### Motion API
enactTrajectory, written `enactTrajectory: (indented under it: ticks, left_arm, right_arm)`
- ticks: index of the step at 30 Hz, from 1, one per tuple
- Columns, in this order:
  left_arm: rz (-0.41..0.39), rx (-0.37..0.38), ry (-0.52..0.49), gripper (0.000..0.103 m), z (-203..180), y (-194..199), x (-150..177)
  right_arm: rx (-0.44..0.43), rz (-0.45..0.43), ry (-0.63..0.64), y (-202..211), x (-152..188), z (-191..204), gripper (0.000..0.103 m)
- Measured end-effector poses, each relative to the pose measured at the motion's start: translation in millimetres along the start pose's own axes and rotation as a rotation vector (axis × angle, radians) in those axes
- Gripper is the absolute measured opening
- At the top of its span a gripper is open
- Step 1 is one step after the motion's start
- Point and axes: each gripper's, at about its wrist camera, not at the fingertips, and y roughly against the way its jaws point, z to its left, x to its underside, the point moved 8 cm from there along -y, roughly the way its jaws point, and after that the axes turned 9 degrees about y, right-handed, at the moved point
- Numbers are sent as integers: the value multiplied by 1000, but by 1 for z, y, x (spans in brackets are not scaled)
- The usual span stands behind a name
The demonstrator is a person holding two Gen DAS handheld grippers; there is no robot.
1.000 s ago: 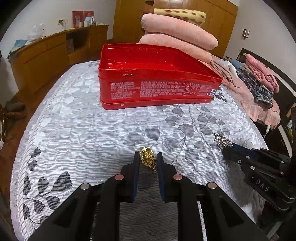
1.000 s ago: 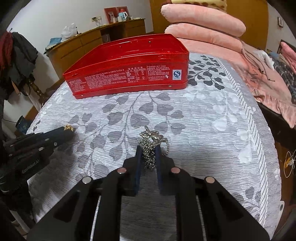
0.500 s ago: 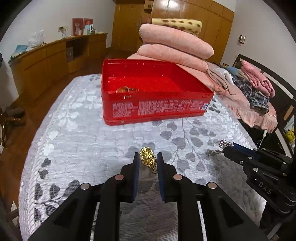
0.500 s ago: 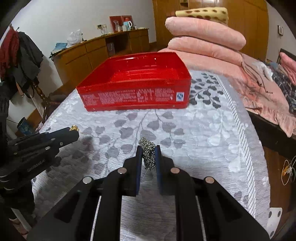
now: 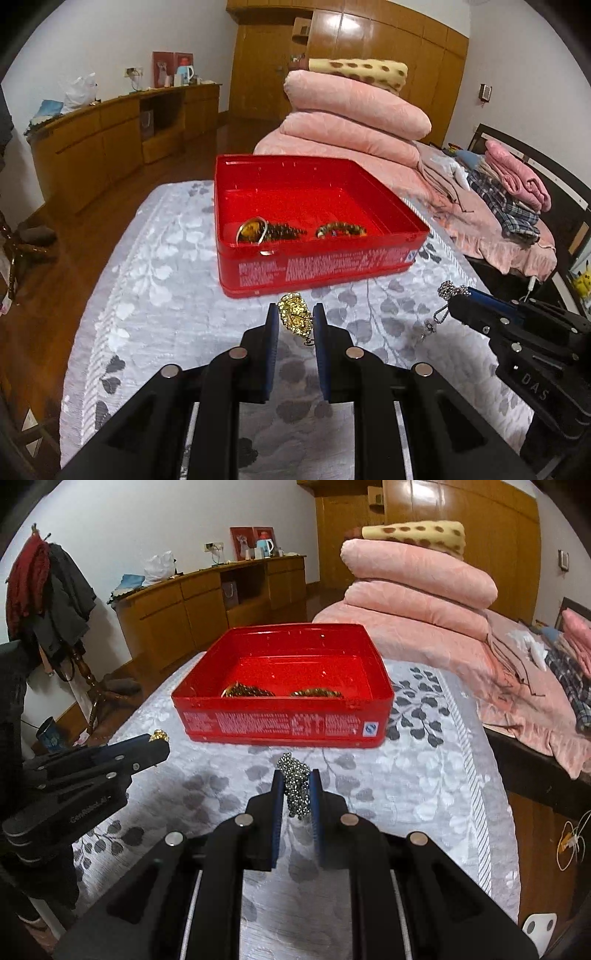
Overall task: Organize jewelry
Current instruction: 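Carry the gold pendant and silver chain over the red tin with both tools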
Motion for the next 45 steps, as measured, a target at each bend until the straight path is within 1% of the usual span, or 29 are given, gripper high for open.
enactTrajectory:
  ticks: [12,20,35,45]
  left_arm:
    - [-35,-15,9,18,1,-1,-23]
    - [-44,-24,16,18,0,-11,-42]
    - [-54,-70,40,18,8,-42,-79]
    - [-21,-76,54,18,7,-77,-97]
  right_arm:
    - [-4,-30,5,0,-25,1,13]
    - [-7,-41,3,-7,-46,-5,13]
    - [-18,-31,-15,-38,-78,-18,13]
    - [-30,-16,-30,-68,-98,-31,13]
